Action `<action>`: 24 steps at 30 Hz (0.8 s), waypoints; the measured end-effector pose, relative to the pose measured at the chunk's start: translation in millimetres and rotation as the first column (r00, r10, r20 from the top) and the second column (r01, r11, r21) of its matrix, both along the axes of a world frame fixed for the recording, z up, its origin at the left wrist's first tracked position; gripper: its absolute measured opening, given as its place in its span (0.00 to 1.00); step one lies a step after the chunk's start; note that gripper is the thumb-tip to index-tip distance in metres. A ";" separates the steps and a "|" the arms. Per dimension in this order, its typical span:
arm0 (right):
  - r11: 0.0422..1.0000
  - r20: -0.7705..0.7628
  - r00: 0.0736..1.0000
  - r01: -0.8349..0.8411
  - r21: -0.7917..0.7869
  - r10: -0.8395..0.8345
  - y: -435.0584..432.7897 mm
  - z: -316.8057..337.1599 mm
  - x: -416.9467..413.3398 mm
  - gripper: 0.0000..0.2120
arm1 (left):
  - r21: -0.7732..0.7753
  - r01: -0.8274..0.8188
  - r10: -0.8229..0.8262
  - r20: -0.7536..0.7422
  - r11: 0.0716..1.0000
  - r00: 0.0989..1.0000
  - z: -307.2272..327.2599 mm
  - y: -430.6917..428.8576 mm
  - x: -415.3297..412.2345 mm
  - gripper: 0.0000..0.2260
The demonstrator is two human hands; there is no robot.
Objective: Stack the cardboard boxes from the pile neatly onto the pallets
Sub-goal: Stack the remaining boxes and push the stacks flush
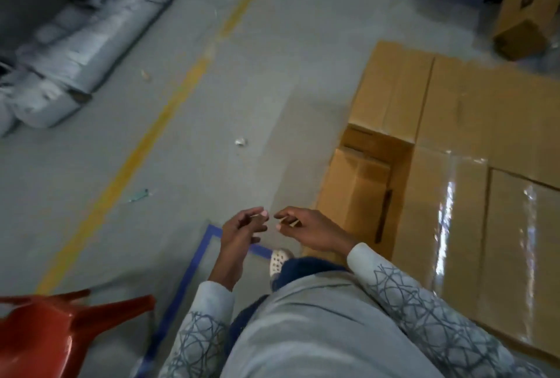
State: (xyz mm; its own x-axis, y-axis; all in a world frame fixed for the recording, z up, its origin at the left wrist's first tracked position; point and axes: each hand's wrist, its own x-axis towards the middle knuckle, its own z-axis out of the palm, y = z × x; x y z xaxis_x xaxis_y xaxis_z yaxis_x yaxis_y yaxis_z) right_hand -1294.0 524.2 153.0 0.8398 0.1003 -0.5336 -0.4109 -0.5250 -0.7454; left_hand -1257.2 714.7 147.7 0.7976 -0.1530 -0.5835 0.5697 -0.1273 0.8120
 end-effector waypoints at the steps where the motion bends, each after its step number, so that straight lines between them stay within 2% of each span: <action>1: 1.000 0.027 1.000 0.012 -0.001 -0.012 0.1 6.9 27.9 0.18 | -0.005 -0.017 0.017 0.014 1.000 1.000 6.5 3.5 24.2 0.10; 4: 0.998 0.074 0.995 0.064 0.005 -0.064 -0.5 26.9 99.0 0.18 | -0.024 -0.091 0.092 0.024 0.996 0.996 18.9 10.2 90.2 0.11; 7: 0.991 0.086 0.990 0.109 0.079 -0.116 1.5 30.3 161.9 0.16 | -0.063 -0.150 0.150 0.003 0.987 0.989 18.8 10.8 152.9 0.12; 11: 0.944 0.025 0.961 0.265 0.195 -0.274 3.7 10.7 246.0 0.12 | -0.077 -0.142 0.137 -0.061 0.987 0.989 -1.1 5.0 242.3 0.12; 17: 0.740 -0.201 0.806 0.591 0.322 -0.556 -12.3 7.5 397.7 0.10 | -0.014 0.098 -0.099 -0.036 0.995 0.994 -0.2 -0.1 424.8 0.09; 19: 0.666 -0.203 0.737 0.672 0.325 -0.645 -30.4 21.6 447.8 0.09 | 0.036 0.141 -0.141 -0.023 0.989 0.990 5.3 -9.5 490.4 0.06; 22: 0.555 -0.158 0.625 0.763 0.331 -0.765 -65.3 43.4 504.2 0.09 | 0.085 0.305 -0.304 -0.031 0.948 0.952 15.9 -43.3 577.5 0.04; 24: 0.545 -0.101 0.591 0.788 0.286 -0.801 -88.7 45.3 528.3 0.09 | 0.131 0.430 -0.430 -0.031 0.893 0.902 21.5 -76.3 626.6 0.06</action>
State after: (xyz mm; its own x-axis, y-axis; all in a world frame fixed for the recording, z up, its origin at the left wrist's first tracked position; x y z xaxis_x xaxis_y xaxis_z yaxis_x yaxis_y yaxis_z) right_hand -765.7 435.5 198.3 0.6679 -0.4850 -0.5644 -0.5264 0.2282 -0.8190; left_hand -630.6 638.5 169.2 0.6705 -0.4026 -0.6232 0.4363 -0.4653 0.7701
